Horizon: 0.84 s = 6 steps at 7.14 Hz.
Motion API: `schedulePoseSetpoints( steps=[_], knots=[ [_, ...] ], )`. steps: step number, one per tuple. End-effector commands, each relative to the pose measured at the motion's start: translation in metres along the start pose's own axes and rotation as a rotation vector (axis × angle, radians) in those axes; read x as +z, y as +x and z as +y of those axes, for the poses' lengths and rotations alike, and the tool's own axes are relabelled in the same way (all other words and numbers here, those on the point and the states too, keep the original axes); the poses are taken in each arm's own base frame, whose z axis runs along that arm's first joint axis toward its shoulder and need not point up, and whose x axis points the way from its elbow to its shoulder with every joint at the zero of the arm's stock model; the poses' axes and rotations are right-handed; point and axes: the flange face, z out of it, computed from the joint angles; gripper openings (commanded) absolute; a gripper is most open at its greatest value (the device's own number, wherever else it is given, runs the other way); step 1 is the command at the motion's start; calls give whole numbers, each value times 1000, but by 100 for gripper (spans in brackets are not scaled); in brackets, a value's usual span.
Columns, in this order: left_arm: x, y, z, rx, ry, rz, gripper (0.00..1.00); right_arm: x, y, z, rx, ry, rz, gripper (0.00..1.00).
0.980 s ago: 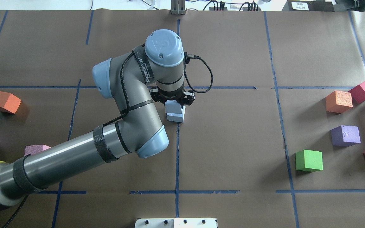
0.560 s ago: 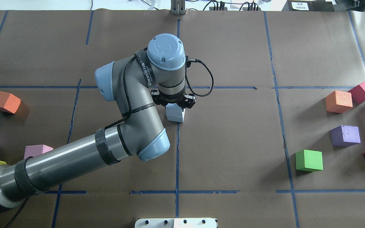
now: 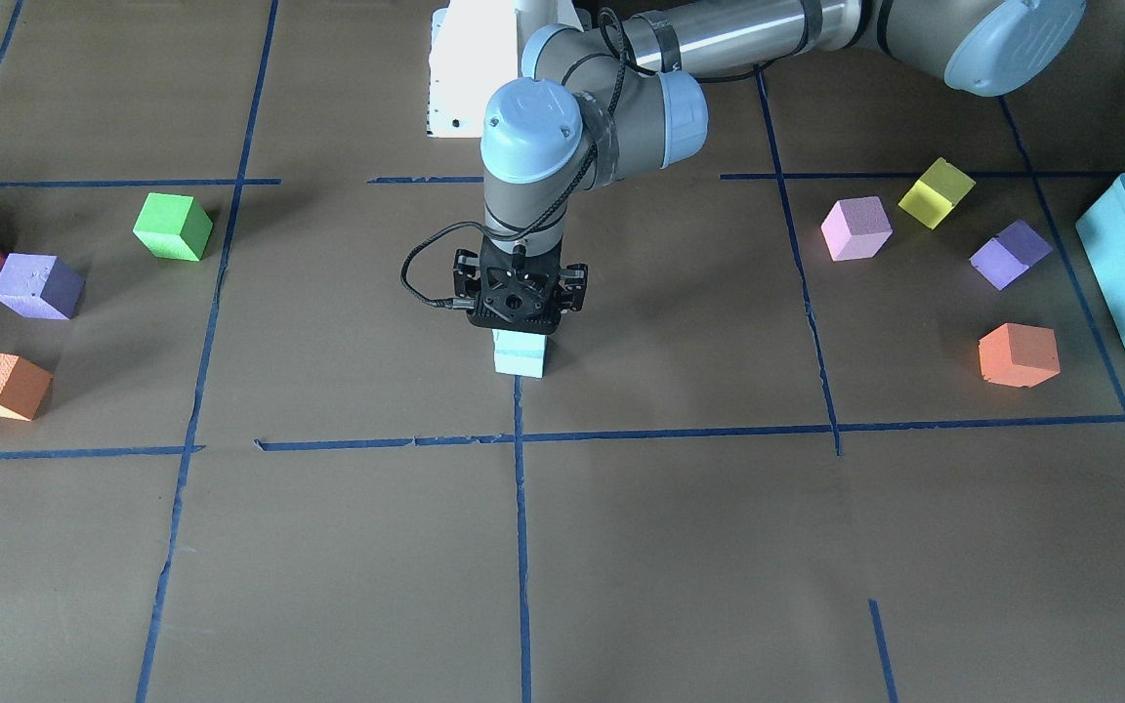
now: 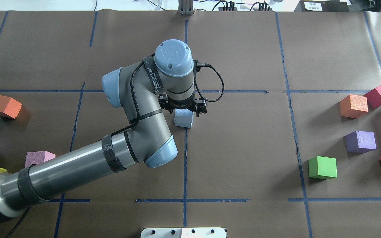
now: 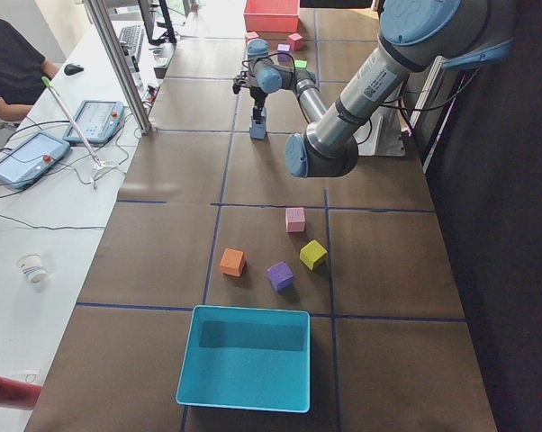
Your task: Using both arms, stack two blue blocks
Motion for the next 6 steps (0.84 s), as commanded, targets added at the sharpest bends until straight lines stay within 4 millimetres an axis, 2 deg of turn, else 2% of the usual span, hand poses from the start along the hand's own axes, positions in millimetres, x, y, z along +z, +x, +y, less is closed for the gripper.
schedulePoseSetpoints(
  steps=[1,2,4,5,6],
  knots=[
    [-4,-1,-3,-8,4,2,100,0,0,0,0,1,0,100],
    [-18,-4,-7,-14,11,10,100,-1,-1,-1,-3,2,0,100],
    [-81,-26,-25,-65,-21,51,100,-1,1,0,-6,3,0,100],
    [-105,-40,-18,-73,-16,43,100,2,5,5,-2,-4,-1,100],
    [-118,-70,0,-86,-25,35,100,8,15,13,-6,-17,-3,100]
  ],
)
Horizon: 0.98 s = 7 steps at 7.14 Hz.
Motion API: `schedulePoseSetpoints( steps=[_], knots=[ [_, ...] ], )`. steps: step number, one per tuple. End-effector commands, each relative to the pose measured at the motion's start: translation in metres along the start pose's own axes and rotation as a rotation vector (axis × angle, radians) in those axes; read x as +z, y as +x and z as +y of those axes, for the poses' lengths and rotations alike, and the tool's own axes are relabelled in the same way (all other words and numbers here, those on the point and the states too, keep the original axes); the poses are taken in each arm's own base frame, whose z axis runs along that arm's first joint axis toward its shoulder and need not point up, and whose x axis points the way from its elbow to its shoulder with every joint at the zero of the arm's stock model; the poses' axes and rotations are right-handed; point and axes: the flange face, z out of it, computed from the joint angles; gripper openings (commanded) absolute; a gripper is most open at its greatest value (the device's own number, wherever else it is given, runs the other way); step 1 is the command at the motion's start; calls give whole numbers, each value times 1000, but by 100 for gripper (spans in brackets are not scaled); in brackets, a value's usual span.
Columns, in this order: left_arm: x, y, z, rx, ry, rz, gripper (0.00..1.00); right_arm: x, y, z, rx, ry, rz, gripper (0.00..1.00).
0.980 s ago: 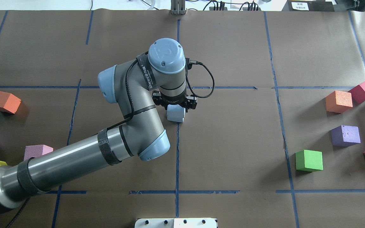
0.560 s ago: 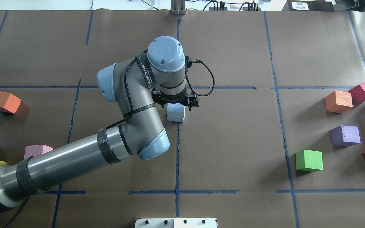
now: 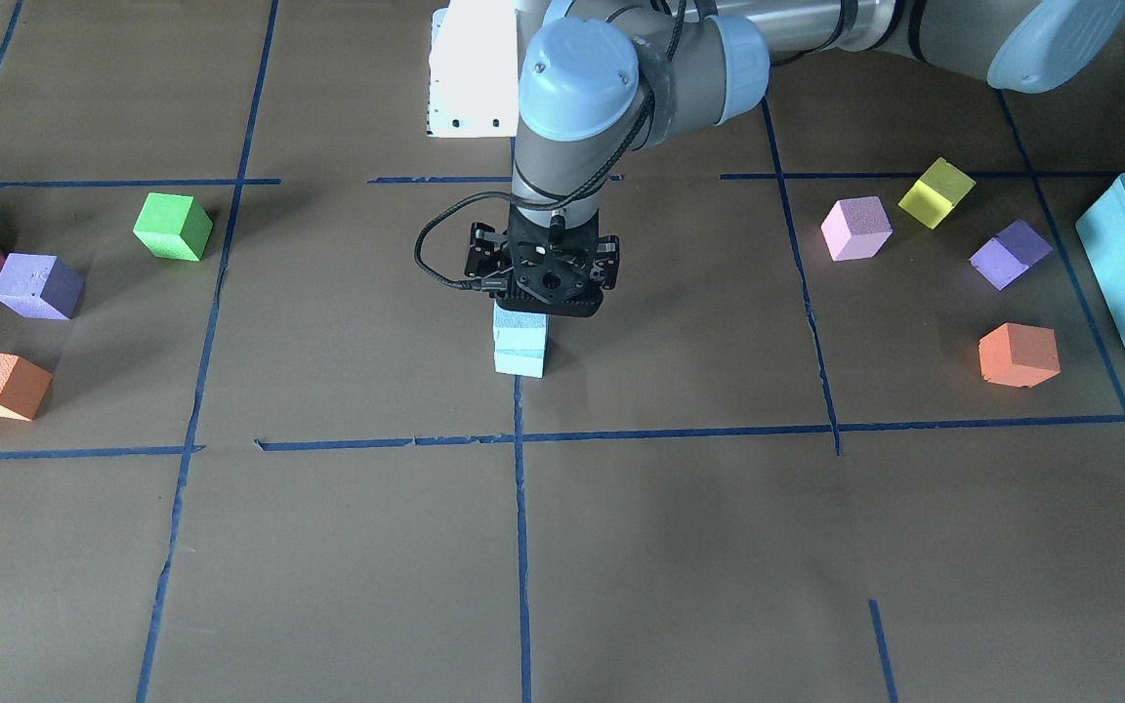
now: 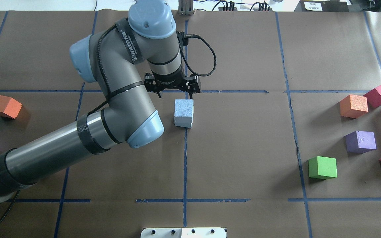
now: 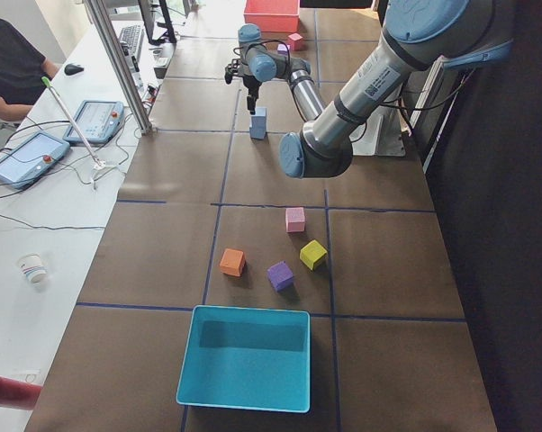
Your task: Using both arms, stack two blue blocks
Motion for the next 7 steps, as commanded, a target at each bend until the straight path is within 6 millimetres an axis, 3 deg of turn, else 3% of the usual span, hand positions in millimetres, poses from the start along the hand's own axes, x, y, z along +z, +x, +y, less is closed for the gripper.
schedulePoseSetpoints(
  steps=[1,4,7],
  knots=[
    [-39,-70,26,-30,4,6,100,10,17,16,6,-14,-3,100],
    [-88,-206,18,108,11,-82,100,47,53,42,-30,30,4,100],
    [-128,-368,-8,199,-8,-94,100,49,55,47,32,29,3,100]
  ],
)
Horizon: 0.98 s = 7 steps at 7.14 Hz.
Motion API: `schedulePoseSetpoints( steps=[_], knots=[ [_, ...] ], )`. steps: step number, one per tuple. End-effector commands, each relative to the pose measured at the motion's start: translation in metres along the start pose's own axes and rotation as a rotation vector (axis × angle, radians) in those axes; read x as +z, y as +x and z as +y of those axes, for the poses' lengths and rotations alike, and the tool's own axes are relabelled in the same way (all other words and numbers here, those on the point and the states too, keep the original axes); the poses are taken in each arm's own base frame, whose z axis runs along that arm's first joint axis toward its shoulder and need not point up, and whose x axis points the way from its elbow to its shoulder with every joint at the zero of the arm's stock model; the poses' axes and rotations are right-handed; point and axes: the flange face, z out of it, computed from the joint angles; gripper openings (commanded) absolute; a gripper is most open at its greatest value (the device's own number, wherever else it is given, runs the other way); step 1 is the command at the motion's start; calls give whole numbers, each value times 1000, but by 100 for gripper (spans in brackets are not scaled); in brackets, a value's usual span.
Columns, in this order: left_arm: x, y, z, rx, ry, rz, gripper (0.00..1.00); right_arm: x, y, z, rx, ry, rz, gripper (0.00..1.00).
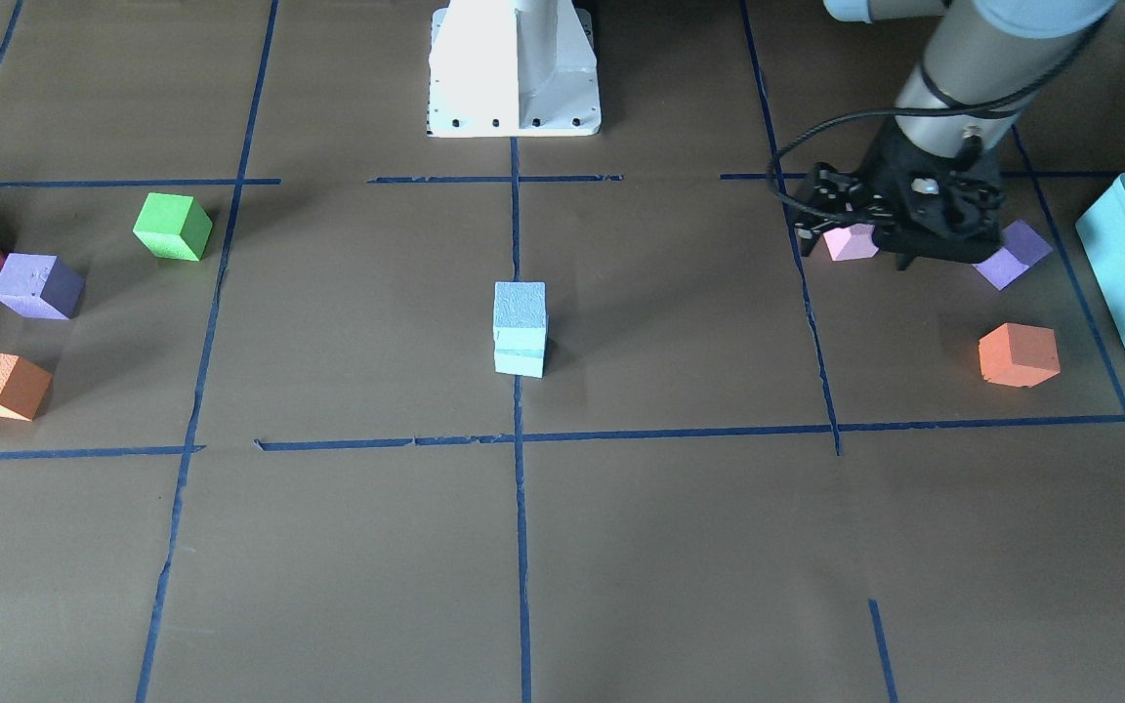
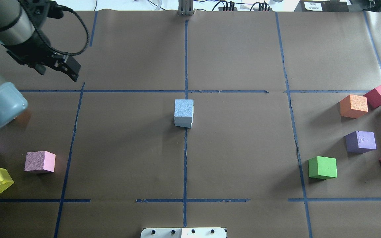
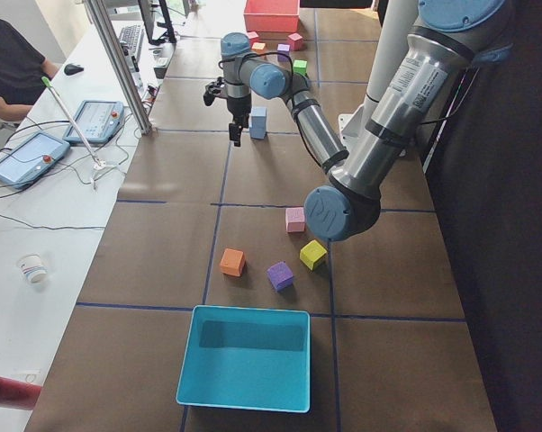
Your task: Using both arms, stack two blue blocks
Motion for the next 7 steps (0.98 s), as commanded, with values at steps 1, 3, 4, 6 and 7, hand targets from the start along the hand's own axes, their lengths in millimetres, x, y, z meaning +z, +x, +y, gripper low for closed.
schedulePoseSetpoints(
  steps=[1,3,4,6,7],
  knots=[
    [-21,-131,14,43,-14,24,100,-1,-1,0,48,4,0,100],
    [-23,-232,45,23,-20,-9,100,-1,0,0,50,4,2,100],
    [-33,-292,52,5,-13,-16,100,0,0,0,51,3,3,100],
    [-22,-393,104,-81,-23,16,100,0,0,0,51,3,3,100],
    [-5,-420,141,-112,-26,17,100,0,0,0,52,2,3,100]
  ],
)
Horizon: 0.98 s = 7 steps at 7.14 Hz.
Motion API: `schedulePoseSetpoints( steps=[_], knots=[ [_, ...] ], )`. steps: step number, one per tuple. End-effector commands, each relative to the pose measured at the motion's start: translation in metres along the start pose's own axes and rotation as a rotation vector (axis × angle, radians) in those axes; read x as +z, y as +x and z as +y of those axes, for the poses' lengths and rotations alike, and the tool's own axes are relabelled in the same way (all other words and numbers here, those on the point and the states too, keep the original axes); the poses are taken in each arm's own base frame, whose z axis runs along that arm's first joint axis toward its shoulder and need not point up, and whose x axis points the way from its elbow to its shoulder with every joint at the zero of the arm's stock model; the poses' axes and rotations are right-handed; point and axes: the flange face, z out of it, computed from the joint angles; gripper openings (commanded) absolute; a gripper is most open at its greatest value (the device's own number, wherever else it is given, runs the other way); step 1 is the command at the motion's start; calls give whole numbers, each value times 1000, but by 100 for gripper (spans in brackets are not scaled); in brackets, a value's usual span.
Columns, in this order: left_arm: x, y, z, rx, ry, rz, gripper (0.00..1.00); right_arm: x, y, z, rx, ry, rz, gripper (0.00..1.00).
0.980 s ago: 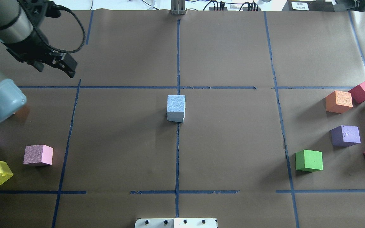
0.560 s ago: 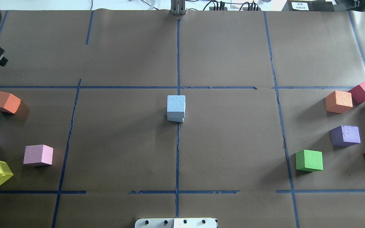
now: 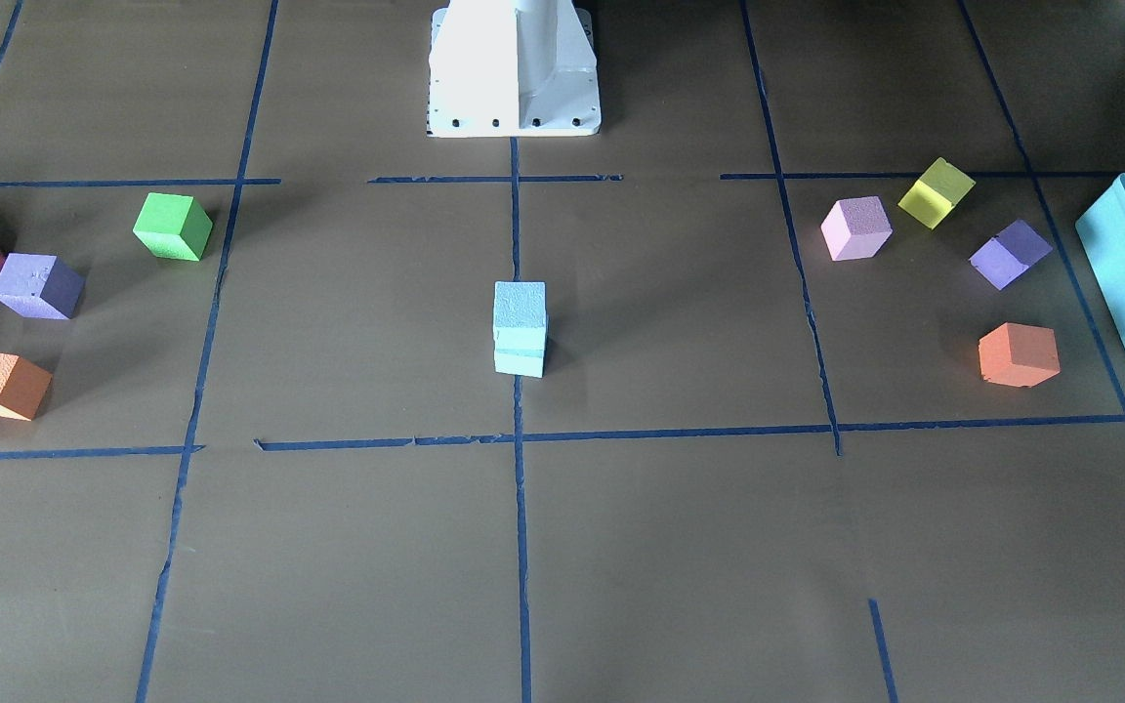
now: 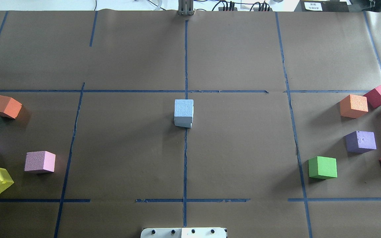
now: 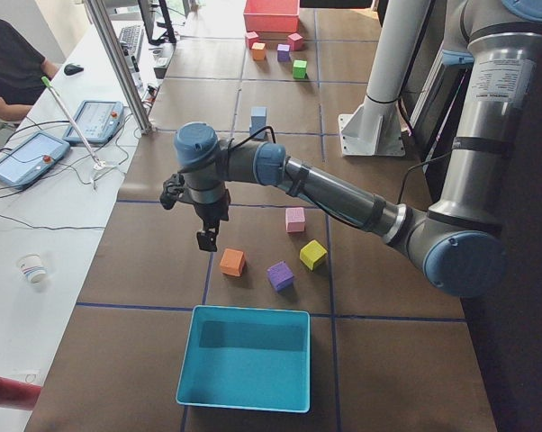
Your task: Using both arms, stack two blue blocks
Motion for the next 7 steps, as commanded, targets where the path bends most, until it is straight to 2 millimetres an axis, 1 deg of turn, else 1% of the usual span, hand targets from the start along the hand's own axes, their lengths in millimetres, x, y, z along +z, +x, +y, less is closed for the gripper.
schedulePoseSetpoints(
  steps=[1,3,4,7],
  knots=[
    [40,-67,66,-36,13,4,100,0,0,-1,-1,1,0,100],
    [63,-88,71,-67,-16,9,100,0,0,-3,-1,0,-1,100],
    [70,-95,71,-77,-27,11,100,1,1,-3,1,-1,-2,100],
    [74,-98,72,-82,-35,13,100,2,2,-2,1,-3,-2,100]
  ],
)
